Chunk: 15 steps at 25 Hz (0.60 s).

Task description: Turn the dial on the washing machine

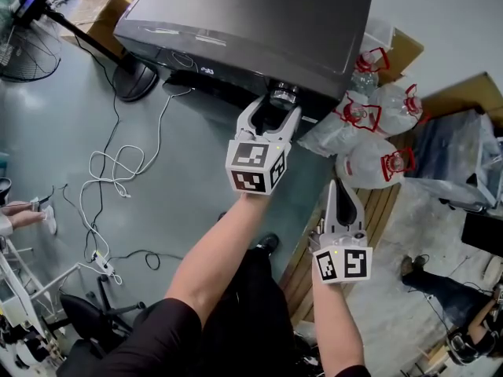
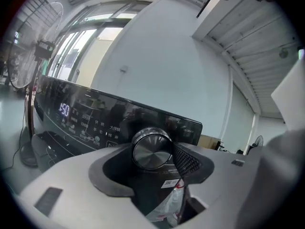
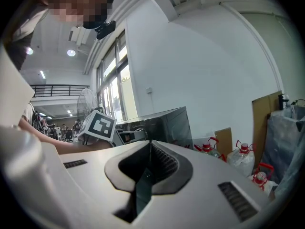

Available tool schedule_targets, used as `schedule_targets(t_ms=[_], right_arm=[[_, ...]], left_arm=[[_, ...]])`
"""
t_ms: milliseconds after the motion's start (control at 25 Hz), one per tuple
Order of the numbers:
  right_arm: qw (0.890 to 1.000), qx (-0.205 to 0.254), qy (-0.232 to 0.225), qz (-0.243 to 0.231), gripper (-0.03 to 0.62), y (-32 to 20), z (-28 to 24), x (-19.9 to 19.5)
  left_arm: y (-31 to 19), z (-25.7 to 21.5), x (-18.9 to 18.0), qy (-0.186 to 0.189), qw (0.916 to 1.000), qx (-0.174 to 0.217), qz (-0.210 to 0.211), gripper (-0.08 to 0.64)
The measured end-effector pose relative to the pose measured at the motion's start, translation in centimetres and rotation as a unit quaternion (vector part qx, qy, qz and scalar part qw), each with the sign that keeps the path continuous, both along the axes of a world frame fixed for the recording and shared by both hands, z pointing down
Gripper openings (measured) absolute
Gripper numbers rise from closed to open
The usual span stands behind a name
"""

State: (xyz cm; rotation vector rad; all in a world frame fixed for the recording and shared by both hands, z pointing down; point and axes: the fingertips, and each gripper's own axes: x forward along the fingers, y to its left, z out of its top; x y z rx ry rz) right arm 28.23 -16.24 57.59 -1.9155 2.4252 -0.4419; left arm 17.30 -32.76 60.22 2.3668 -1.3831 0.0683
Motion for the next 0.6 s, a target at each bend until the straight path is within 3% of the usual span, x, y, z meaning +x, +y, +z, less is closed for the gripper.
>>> schedule_targets(t_ms=[600], right_arm=[[1.0, -0.002, -0.007, 0.009, 0.025, 0.56, -0.09, -0.27]], left_arm=[[-0.01, 0.18, -0.53, 0.095, 0.9946, -0.042, -0.007, 0.278]])
